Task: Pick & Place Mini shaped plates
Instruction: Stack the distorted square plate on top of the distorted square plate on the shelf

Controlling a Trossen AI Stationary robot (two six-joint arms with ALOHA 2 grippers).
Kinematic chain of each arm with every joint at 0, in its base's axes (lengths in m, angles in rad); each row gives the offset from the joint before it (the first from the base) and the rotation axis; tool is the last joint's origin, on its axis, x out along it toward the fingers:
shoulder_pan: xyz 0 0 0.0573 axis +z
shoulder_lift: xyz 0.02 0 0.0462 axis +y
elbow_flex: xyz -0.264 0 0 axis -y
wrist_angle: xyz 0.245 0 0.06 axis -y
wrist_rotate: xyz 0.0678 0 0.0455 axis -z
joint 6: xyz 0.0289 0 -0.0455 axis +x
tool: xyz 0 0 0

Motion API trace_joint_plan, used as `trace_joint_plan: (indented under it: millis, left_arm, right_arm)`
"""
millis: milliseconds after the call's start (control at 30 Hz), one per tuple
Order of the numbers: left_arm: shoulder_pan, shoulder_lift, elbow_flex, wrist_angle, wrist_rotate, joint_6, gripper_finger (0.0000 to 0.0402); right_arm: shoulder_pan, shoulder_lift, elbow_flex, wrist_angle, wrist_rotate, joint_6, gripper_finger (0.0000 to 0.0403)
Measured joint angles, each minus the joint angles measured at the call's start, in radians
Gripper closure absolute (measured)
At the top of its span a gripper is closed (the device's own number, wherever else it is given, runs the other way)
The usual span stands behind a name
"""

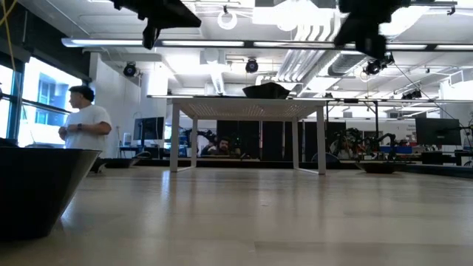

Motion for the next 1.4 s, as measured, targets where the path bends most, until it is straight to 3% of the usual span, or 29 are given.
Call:
trace_joint_plan:
  millis: [233, 567, 733, 933, 1233, 1400]
  left_arm:
    - [0.000, 0.000, 0.000, -0.052, 0.000, 0.012, 0.0399]
    - [0.000, 0.000, 0.000, -0.098, 0.001, 0.001, 0.0399]
    - [0.000, 0.003, 0.000, -0.136, 0.066, 0.000, 0.0399]
    - [-0.001, 0.026, 0.002, -0.162, 0.077, -0.004, 0.0399]
    - [0.000, 0.027, 0.002, -0.161, 0.074, -0.009, 0.0399]
    - [0.000, 0.027, 0.002, -0.162, 0.074, -0.011, 0.0399]
  right_arm:
    - [0.419, -0.019, -0.087, -0.128, 0.043, 0.243, 0.0393]
    - [0.852, 0.058, -0.250, -0.001, 0.013, 0.610, 0.0321]
    - [0.945, 0.142, -0.283, 0.051, -0.001, 0.675, 0.0290]
    - [1.022, 0.238, -0.283, 0.086, -0.064, 0.702, 0.0284]
    - [1.055, 0.308, -0.282, 0.094, 0.034, 0.777, 0.0285]
    - [1.055, 0.352, -0.282, 0.130, 0.033, 0.775, 0.0299]
